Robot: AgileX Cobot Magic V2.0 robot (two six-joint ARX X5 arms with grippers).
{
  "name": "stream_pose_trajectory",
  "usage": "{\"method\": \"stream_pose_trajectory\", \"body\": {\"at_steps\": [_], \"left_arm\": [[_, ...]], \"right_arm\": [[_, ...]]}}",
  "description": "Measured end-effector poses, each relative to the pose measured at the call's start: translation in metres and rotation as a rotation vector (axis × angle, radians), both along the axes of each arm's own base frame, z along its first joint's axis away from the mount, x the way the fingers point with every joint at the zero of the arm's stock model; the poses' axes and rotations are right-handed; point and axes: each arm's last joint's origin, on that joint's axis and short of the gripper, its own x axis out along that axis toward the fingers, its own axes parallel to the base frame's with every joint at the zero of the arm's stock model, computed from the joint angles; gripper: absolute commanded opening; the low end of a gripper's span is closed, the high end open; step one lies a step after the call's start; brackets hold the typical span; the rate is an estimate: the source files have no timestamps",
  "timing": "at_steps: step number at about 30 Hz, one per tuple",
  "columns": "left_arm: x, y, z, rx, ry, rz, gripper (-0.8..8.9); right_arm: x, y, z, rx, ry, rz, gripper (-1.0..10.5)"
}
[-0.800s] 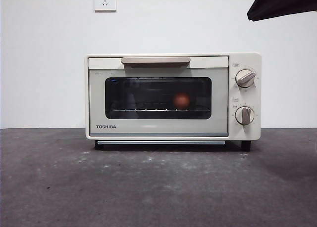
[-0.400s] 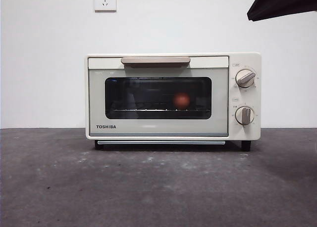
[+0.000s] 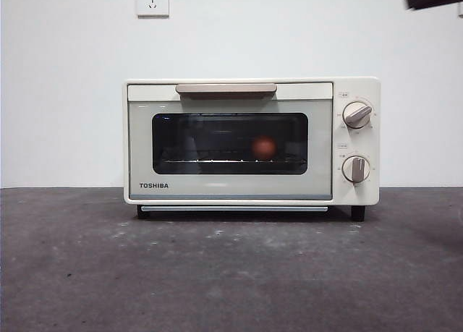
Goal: Eggoven
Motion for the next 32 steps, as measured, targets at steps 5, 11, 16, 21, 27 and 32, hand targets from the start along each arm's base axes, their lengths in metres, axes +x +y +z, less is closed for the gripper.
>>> {"method": "stream_pose_trajectory", "body": {"at_steps": [5,11,16,21,27,32], "left_arm": [[0.000,0.000,0.000,0.000,0.000,0.000,0.08],[0.000,0.000,0.000,0.000,0.000,0.000,0.08],[0.000,0.000,0.000,0.000,0.000,0.000,0.08],[0.000,0.000,0.000,0.000,0.000,0.000,0.08],[0.000,0.000,0.000,0.000,0.000,0.000,0.08],[0.000,0.000,0.000,0.000,0.000,0.000,0.08]], "right_arm": [[0.001,-0.026,-0.017,-0.003,-0.021,-0.031,0.1],[-0.007,-0.057,-0.046,-0.037,-0.072,-0.187,0.1],[-0.014,-0.071,-0.068,-0.041,-0.164,-0.313,0.1],[-0.015,-0.077,-0.090,-0.043,-0.200,-0.380,0.1],[-0.014,-0.079,-0.111,-0.056,-0.124,-0.394,0.1],[-0.015,-0.079,-0.117,-0.066,-0.065,-0.394,0.1]]}}
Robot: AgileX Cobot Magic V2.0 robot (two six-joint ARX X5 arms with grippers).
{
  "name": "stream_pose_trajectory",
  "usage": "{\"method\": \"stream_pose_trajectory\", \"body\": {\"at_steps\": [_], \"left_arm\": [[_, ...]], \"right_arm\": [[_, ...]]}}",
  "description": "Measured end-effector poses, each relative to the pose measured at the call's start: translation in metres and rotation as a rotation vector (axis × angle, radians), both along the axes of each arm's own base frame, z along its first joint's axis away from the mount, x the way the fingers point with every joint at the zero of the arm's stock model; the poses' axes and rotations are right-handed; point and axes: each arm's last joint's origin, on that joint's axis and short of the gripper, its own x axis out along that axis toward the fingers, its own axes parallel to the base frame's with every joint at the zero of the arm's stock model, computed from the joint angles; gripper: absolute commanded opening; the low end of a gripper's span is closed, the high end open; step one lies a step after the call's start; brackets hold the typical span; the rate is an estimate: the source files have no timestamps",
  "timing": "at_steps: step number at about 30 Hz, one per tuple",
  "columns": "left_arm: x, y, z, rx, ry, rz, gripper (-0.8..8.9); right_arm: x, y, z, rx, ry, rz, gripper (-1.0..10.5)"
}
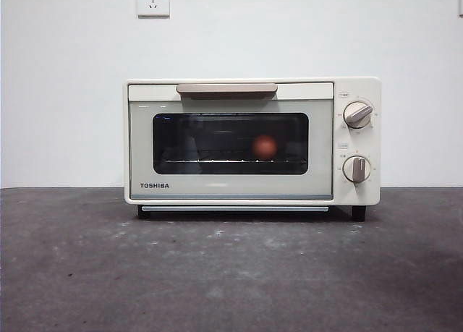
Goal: Eggoven
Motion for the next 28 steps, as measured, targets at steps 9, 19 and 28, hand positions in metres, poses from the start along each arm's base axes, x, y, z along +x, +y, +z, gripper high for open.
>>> {"method": "stream_pose_trajectory", "body": {"at_steps": [9,19,28], "left_arm": [[0.0000,0.0000,0.0000,0.000,0.000,0.000,0.08],[0.0000,0.0000,0.0000,0.000,0.000,0.000,0.08],[0.0000,0.0000,0.0000,0.000,0.000,0.000,0.08]], "right_arm": [[-0.0007,0.0000,-0.0053,0.003,0.055,-0.002,0.1],[-0.0007,0.0000,-0.0053,0.003,0.055,-0.002,0.1],[-0.0007,0.0000,-0.0053,0.003,0.055,-0.002,0.1]]}}
